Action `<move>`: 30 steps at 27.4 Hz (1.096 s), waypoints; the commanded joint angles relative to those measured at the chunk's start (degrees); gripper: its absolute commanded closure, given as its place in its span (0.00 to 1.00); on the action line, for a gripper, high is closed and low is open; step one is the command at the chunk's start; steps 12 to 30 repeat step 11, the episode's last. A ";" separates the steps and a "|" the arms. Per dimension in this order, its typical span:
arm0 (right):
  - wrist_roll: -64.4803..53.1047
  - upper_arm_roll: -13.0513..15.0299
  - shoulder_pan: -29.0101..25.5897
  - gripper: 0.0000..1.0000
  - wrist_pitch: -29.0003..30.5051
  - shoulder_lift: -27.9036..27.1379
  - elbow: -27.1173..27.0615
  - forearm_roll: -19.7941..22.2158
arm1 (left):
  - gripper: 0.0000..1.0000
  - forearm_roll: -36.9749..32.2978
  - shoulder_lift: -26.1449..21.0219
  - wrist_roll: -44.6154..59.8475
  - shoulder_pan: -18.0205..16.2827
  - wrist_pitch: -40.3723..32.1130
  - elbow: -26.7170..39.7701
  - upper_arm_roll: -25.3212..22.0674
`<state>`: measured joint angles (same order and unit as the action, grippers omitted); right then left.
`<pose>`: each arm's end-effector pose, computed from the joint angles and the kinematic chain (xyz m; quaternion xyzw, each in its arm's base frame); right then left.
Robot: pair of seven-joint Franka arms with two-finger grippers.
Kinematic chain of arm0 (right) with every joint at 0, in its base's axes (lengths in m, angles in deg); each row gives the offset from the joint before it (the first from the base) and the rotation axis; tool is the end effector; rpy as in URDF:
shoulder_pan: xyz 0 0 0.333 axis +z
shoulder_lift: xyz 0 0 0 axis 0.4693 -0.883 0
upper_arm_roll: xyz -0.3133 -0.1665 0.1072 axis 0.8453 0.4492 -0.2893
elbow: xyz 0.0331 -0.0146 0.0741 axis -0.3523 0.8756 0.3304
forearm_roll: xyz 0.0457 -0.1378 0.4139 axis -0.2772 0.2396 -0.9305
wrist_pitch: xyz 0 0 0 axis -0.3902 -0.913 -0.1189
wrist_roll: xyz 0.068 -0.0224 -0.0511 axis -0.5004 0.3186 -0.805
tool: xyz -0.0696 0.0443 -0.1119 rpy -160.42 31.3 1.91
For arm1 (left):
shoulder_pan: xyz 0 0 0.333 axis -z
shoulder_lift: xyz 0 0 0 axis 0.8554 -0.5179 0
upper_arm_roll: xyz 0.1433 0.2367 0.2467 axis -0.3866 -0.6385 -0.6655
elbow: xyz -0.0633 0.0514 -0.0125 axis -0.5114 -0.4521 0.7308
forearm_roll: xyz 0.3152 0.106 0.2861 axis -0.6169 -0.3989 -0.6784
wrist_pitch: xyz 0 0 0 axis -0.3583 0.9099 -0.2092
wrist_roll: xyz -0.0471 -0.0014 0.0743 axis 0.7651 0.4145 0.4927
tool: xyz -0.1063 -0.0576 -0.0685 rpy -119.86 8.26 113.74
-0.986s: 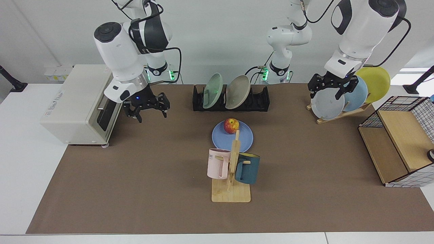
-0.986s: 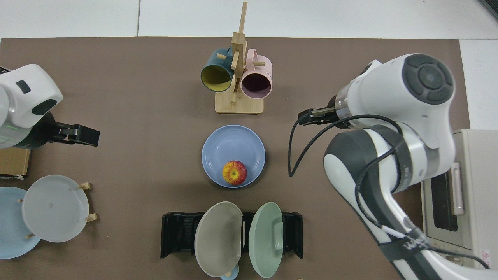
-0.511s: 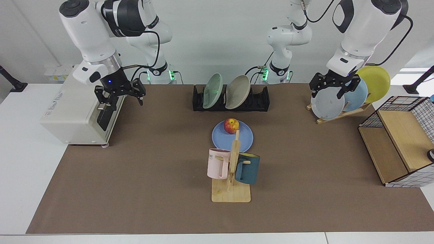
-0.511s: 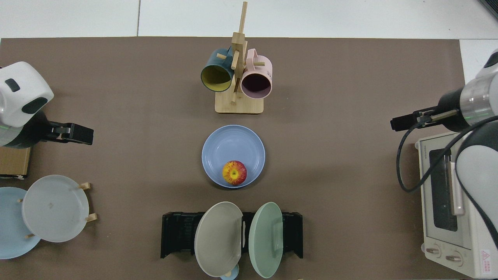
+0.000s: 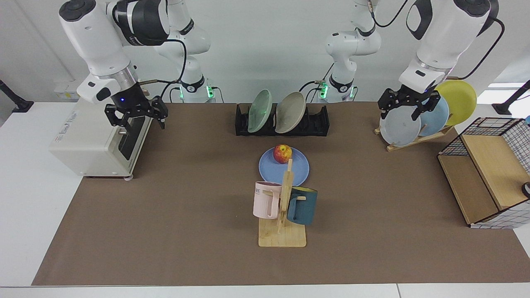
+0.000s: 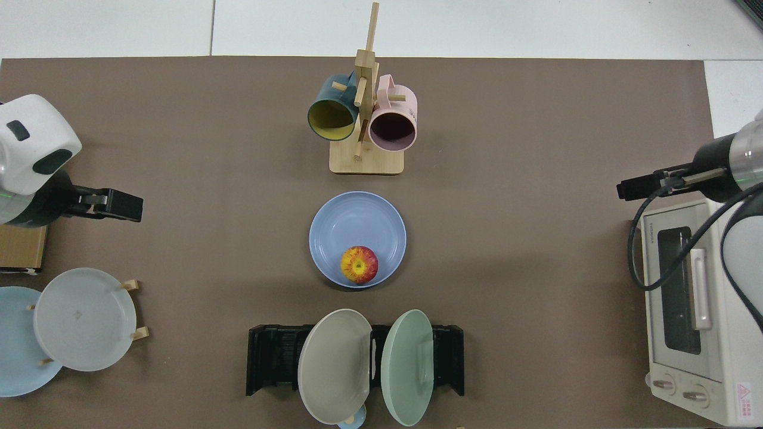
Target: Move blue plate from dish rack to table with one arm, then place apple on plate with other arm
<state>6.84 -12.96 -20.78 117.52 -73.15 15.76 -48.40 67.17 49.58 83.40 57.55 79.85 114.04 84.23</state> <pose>0.6189 0.0058 0.5976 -0.9951 -0.0865 -0.0422 0.0214 0.5951 -0.0488 0.6218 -0.9982 0.0604 0.0006 0.0049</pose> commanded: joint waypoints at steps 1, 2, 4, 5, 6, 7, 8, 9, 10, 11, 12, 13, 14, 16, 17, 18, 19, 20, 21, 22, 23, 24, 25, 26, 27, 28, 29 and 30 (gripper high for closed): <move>0.44 -0.73 -0.27 0.00 -0.52 0.67 0.69 2.66 | 0.00 -0.53 0.46 0.35 -0.41 -1.42 -0.50 0.02; 0.35 -0.82 -0.18 0.00 -0.52 0.67 0.70 3.45 | 0.00 -0.53 0.37 0.35 -0.41 -1.42 -0.50 0.02; 0.44 -0.99 -0.09 0.00 -0.60 0.76 0.78 4.42 | 0.00 -0.44 0.37 0.35 -0.50 -1.33 -0.50 0.02; 0.44 -0.99 -0.18 0.00 -0.60 1.19 1.04 4.42 | 0.00 -0.44 0.37 0.35 -0.50 -1.24 -0.50 -0.07; 0.44 -1.08 -0.18 0.00 -0.60 1.55 1.74 4.42 | 0.00 -0.44 0.46 0.35 -0.50 -1.24 -0.41 -0.07; 0.44 -1.08 -0.27 0.00 -0.60 1.90 2.36 4.42 | 0.00 -0.53 0.37 0.35 -0.50 -1.24 -0.41 -0.07; 0.53 -1.08 -0.27 0.00 -0.52 2.25 2.89 4.42 | 0.00 -0.44 0.37 0.35 -0.50 -1.24 -0.41 -0.07; 0.53 -1.08 -0.27 0.00 -0.52 2.43 3.07 4.42 | 0.00 -0.44 0.46 0.35 -0.50 -1.24 -0.41 -0.07; 0.44 -1.08 -0.18 0.00 -0.52 2.43 3.07 4.42 | 0.00 -0.44 0.37 0.26 -0.50 -1.24 -0.41 -0.07; 0.44 -1.08 -0.18 0.00 -0.52 2.43 3.07 4.42 | 0.00 -0.44 0.46 0.26 -0.50 -1.24 -0.32 -0.07; 0.44 -1.08 -0.18 0.00 -0.52 2.43 3.07 4.42 | 0.00 -0.44 0.46 0.26 -0.50 -1.24 -0.32 -0.07; 0.44 -1.08 -0.18 0.00 -0.52 2.43 3.07 4.42 | 0.00 -0.44 0.46 0.26 -0.50 -1.24 -0.32 -0.07; 0.44 -1.08 -0.18 0.00 -0.52 2.43 3.07 4.42 | 0.00 -0.44 0.46 0.26 -0.50 -1.24 -0.32 -0.07; 0.44 -1.08 -0.18 0.00 -0.52 2.43 3.07 4.42 | 0.00 -0.44 0.46 0.26 -0.50 -1.24 -0.32 -0.07; 0.44 -1.08 -0.18 0.00 -0.52 2.43 3.07 4.42 | 0.00 -0.44 0.46 0.26 -0.50 -1.24 -0.32 -0.07; 0.44 -1.08 -0.18 0.00 -0.52 2.43 3.07 4.42 | 0.00 -0.44 0.46 0.26 -0.50 -1.24 -0.32 -0.07; 0.44 -1.08 -0.18 0.00 -0.52 2.43 3.07 4.42 | 0.00 -0.44 0.46 0.26 -0.50 -1.24 -0.32 -0.07; 0.44 -1.08 -0.18 0.00 -0.52 2.43 3.07 4.42 | 0.00 -0.44 0.46 0.26 -0.50 -1.24 -0.32 -0.07; 0.44 -1.08 -0.18 0.00 -0.52 2.43 3.07 4.42 | 0.00 -0.44 0.46 0.26 -0.50 -1.24 -0.32 -0.07; 0.44 -1.08 -0.18 0.00 -0.52 2.43 3.07 4.42 | 0.00 -0.44 0.46 0.26 -0.50 -1.24 -0.32 -0.07; 0.44 -1.08 -0.18 0.00 -0.52 2.43 3.07 4.42 | 0.00 -0.44 0.46 0.26 -0.50 -1.24 -0.32 -0.07; 0.44 -1.08 -0.18 0.00 -0.52 2.43 3.07 4.42 | 0.00 -0.44 0.46 0.26 -0.50 -1.24 -0.32 -0.07; 0.44 -1.08 -0.18 0.00 -0.52 2.43 3.07 4.42 | 0.00 -0.44 0.46 0.26 -0.50 -1.24 -0.32 -0.07; 0.44 -1.08 -0.18 0.00 -0.52 2.43 3.07 4.42 | 0.00 -0.44 0.46 0.26 -0.50 -1.24 -0.32 -0.07; 0.44 -1.08 -0.18 0.00 -0.52 2.43 3.07 4.42 | 0.00 -0.44 0.46 0.26 -0.50 -1.24 -0.32 -0.07; 0.44 -1.08 -0.18 0.00 -0.52 2.43 3.07 4.42 | 0.00 -0.44 0.46 0.26 -0.50 -1.24 -0.32 -0.07; 0.44 -1.08 -0.18 0.00 -0.52 2.43 3.07 4.42 | 0.00 -0.44 0.46 0.26 -0.50 -1.24 -0.32 -0.07; 0.44 -1.08 -0.18 0.00 -0.52 2.43 3.07 4.42 | 0.00 -0.44 0.46 0.26 -0.50 -1.24 -0.32 -0.07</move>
